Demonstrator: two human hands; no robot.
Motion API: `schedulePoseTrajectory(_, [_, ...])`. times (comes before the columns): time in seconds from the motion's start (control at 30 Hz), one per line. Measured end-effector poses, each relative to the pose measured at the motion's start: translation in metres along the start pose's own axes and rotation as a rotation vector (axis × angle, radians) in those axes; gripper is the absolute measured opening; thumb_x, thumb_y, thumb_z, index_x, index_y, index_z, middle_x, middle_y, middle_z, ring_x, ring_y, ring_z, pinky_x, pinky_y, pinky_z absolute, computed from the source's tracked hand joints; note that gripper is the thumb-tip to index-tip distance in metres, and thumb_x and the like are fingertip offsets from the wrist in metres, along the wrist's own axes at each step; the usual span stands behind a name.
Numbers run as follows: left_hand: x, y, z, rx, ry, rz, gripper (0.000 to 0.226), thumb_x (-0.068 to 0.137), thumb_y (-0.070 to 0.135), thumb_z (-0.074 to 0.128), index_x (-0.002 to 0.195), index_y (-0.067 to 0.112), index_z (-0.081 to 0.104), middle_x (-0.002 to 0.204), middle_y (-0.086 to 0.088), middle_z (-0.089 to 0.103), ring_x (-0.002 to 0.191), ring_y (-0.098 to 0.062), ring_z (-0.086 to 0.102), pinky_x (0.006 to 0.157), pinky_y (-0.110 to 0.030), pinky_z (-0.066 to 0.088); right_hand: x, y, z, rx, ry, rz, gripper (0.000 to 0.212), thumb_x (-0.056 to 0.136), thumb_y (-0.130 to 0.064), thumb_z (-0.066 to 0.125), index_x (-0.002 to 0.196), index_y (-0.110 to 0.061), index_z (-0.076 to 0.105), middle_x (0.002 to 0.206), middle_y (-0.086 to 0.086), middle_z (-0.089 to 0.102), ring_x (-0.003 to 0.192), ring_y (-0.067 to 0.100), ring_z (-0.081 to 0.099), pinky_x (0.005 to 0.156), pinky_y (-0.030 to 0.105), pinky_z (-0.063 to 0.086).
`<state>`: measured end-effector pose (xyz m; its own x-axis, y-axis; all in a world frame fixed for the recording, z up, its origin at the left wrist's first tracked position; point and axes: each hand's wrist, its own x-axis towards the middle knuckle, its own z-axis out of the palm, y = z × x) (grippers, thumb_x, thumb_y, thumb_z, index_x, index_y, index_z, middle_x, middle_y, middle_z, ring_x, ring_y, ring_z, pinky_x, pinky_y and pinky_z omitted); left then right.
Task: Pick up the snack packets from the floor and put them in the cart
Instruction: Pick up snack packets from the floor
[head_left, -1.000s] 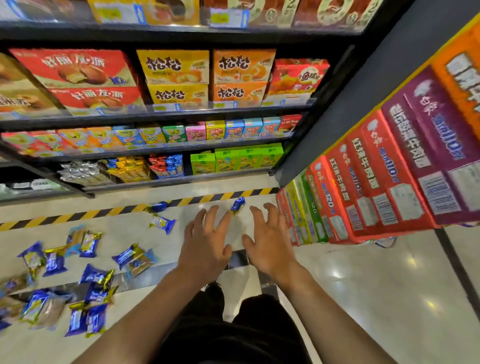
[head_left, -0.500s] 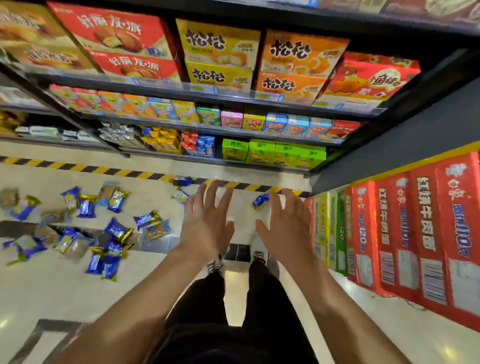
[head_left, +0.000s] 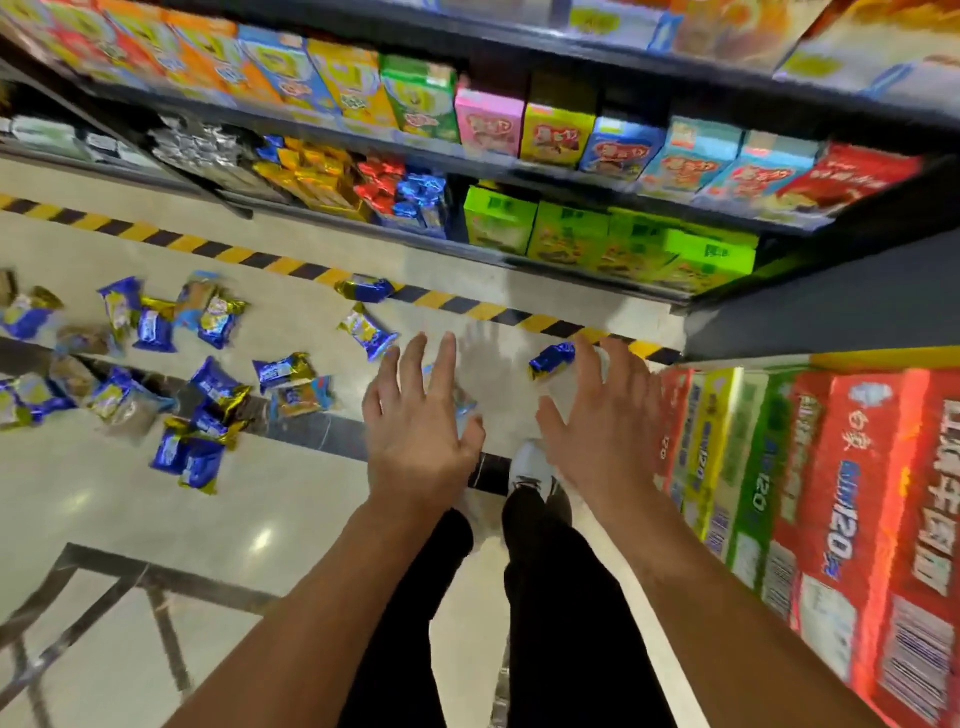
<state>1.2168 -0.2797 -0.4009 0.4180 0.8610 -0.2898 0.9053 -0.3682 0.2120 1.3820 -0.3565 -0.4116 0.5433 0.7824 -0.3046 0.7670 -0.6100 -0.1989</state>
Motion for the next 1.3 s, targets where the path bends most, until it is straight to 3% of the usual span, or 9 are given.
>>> schedulePoseTrajectory(0.2, [0.045, -0.034, 0.134, -0.128, -0.036, -0.087, 0.077, 0.088, 0.045, 0.057, 0.155, 0.021, 0.028, 0.155, -0.013, 0.031, 0.141, -0.036, 0.028, 0.105, -0.052, 0.036, 0.051, 0.031, 0.129, 0.098, -0.068, 0.071, 0.065, 0.090, -0.041, 0.056, 0.147, -0.014, 0.039, 0.148, 0.016, 0.037, 0.135, 0.036, 0.034, 0.110, 0.047, 0.033])
schedulePoseTrajectory(0.33, [0.082, -0.062, 0.229, -0.234, -0.027, -0.159, 0.075, 0.088, 0.046, 0.046, 0.155, 0.020, 0.026, 0.155, -0.013, 0.030, 0.140, -0.033, 0.028, 0.106, -0.049, 0.034, 0.097, 0.050, 0.223, 0.161, -0.087, 0.136, 0.063, 0.092, -0.037, 0.057, 0.147, -0.013, 0.037, 0.145, 0.015, 0.036, 0.129, 0.036, 0.037, 0.101, 0.045, 0.037])
schedulePoseTrajectory(0.47, [0.123, -0.094, 0.324, -0.350, -0.041, -0.269, 0.072, 0.094, 0.037, 0.054, 0.156, 0.022, 0.022, 0.158, -0.012, 0.025, 0.141, -0.034, 0.025, 0.109, -0.051, 0.029, 0.142, 0.073, 0.312, 0.213, -0.107, 0.259, 0.064, 0.093, -0.040, 0.056, 0.149, -0.019, 0.033, 0.145, 0.011, 0.034, 0.130, 0.033, 0.035, 0.102, 0.042, 0.036])
schedulePoseTrajectory(0.7, [0.168, -0.141, 0.457, -0.411, -0.076, -0.466, 0.073, 0.092, 0.045, 0.059, 0.154, 0.028, 0.027, 0.158, -0.012, 0.019, 0.139, -0.038, 0.028, 0.110, -0.052, 0.031, 0.207, 0.112, 0.432, 0.445, -0.199, 0.513, 0.088, 0.085, -0.043, 0.069, 0.154, -0.023, 0.019, 0.143, 0.015, 0.032, 0.126, 0.044, 0.039, 0.106, 0.044, 0.033])
schedulePoseTrajectory(0.9, [0.197, -0.160, 0.508, -0.414, -0.107, -0.634, 0.079, 0.090, 0.057, 0.056, 0.155, 0.028, 0.023, 0.161, -0.010, 0.014, 0.143, -0.036, 0.027, 0.111, -0.054, 0.035, 0.245, 0.124, 0.486, 0.532, -0.190, 0.681, 0.106, 0.078, -0.054, 0.074, 0.156, -0.026, 0.008, 0.145, 0.015, 0.026, 0.126, 0.042, 0.042, 0.111, 0.045, 0.033])
schedulePoseTrajectory(1.07, [0.205, -0.169, 0.543, -0.354, -0.224, -0.572, 0.089, 0.091, 0.040, 0.060, 0.158, 0.020, 0.004, 0.166, -0.002, 0.002, 0.152, -0.027, 0.002, 0.117, -0.052, 0.028, 0.265, 0.130, 0.508, 0.679, -0.144, 0.714, 0.106, 0.081, -0.033, 0.078, 0.157, -0.021, 0.005, 0.155, 0.011, 0.016, 0.134, 0.031, 0.037, 0.106, 0.038, 0.036])
schedulePoseTrajectory(1.2, [0.202, -0.175, 0.555, -0.298, -0.223, -0.549, 0.103, 0.082, 0.035, 0.070, 0.157, 0.025, -0.001, 0.165, 0.003, 0.002, 0.152, -0.027, 0.000, 0.115, -0.054, 0.032, 0.267, 0.128, 0.518, 0.664, -0.108, 0.713, 0.111, 0.078, -0.027, 0.081, 0.156, -0.022, 0.003, 0.155, 0.008, 0.014, 0.133, 0.029, 0.039, 0.104, 0.039, 0.039])
schedulePoseTrajectory(1.3, [0.203, -0.173, 0.559, -0.328, -0.196, -0.545, 0.104, 0.075, 0.035, 0.074, 0.153, 0.030, 0.006, 0.159, 0.010, 0.008, 0.149, -0.025, 0.005, 0.103, -0.058, 0.043, 0.269, 0.125, 0.522, 0.625, -0.113, 0.712, 0.109, 0.076, -0.028, 0.082, 0.154, -0.023, 0.007, 0.151, 0.008, 0.016, 0.127, 0.032, 0.044, 0.101, 0.038, 0.043])
